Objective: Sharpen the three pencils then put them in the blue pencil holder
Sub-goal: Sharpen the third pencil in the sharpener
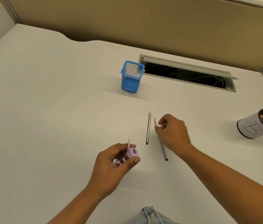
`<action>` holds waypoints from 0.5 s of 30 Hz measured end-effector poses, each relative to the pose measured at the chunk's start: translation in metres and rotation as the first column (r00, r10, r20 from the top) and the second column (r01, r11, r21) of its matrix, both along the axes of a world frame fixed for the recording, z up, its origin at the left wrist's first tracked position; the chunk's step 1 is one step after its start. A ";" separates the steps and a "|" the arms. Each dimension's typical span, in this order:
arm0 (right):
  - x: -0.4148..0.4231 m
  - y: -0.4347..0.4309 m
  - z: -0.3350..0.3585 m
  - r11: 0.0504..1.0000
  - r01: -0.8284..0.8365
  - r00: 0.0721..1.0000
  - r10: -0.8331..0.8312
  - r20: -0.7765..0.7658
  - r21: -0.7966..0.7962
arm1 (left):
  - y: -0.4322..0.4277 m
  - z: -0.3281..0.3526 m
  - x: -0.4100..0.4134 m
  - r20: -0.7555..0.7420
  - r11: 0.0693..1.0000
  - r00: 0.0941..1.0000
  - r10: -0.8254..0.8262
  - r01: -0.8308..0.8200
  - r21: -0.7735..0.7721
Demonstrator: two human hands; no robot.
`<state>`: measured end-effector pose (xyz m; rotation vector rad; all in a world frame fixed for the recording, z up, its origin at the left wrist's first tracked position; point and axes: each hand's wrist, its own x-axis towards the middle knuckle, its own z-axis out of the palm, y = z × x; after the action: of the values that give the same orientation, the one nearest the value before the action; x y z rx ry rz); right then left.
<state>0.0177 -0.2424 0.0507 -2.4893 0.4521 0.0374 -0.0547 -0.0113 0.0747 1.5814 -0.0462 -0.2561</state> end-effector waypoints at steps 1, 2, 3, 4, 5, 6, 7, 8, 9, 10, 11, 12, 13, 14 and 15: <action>0.001 0.008 -0.002 1.000 -0.026 0.999 0.026 -0.020 -0.010 | 0.001 0.004 -0.002 0.007 1.000 1.000 0.001 -0.001 -0.006; 0.003 0.016 -0.005 0.999 -0.046 0.998 0.045 -0.047 -0.026 | 0.001 0.007 -0.005 0.012 1.000 1.000 0.002 -0.002 -0.009; 0.004 0.021 -0.008 0.996 -0.065 0.995 0.061 -0.079 -0.055 | 0.003 0.010 -0.007 0.014 1.000 1.000 0.003 -0.003 -0.011; 0.006 0.026 -0.010 0.991 -0.088 0.991 0.077 -0.110 -0.100 | 0.005 0.013 -0.010 0.015 1.000 1.000 0.001 -0.001 -0.014; 0.006 0.029 -0.013 0.983 -0.111 0.987 0.091 -0.136 -0.147 | 0.006 0.014 -0.012 0.013 1.000 1.000 -0.004 0.005 -0.015; 0.007 0.030 -0.015 0.975 -0.129 0.983 0.101 -0.154 -0.180 | 0.008 0.016 -0.014 0.014 1.000 1.000 -0.006 0.006 -0.014; 0.007 0.031 -0.017 0.971 -0.138 0.981 0.106 -0.164 -0.194 | 0.011 0.018 -0.016 0.015 1.000 1.000 0.004 -0.004 -0.015; 0.007 0.032 -0.018 0.972 -0.138 0.980 0.106 -0.169 -0.191 | 0.014 0.019 -0.018 0.018 1.000 1.000 0.021 -0.021 -0.016; 0.007 0.033 -0.018 0.974 -0.138 0.979 0.107 -0.172 -0.181 | 0.017 0.021 -0.019 0.022 0.999 0.999 0.042 -0.041 -0.016; 0.006 0.033 -0.019 0.976 -0.137 0.979 0.108 -0.171 -0.170 | 0.021 0.022 -0.021 0.028 0.998 0.998 0.058 -0.058 -0.013; 0.006 0.032 -0.018 0.979 -0.127 0.981 0.100 -0.169 -0.160 | 0.023 0.023 -0.022 0.036 0.998 0.997 0.064 -0.064 -0.009; 0.006 0.032 -0.017 0.984 -0.108 0.983 0.085 -0.164 -0.139 | 0.026 0.023 -0.023 0.043 0.998 0.997 0.067 -0.067 -0.003; 0.004 0.031 -0.014 0.991 -0.081 0.986 0.065 -0.155 -0.103 | 0.028 0.024 -0.025 0.048 0.998 0.997 0.067 -0.068 0.006; 0.002 0.032 -0.009 0.997 -0.053 0.989 0.045 -0.138 -0.056 | 0.031 0.026 -0.027 0.055 0.997 0.996 0.069 -0.070 0.018; 0.000 0.031 -0.002 1.000 -0.030 0.993 0.030 -0.113 -0.005 | 0.032 0.028 -0.028 0.063 0.997 0.996 0.070 -0.072 0.027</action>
<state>0.0176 -0.2110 0.0489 -2.5097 0.4624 0.1900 -0.0828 0.0210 0.1023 1.6163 -0.0349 -0.1528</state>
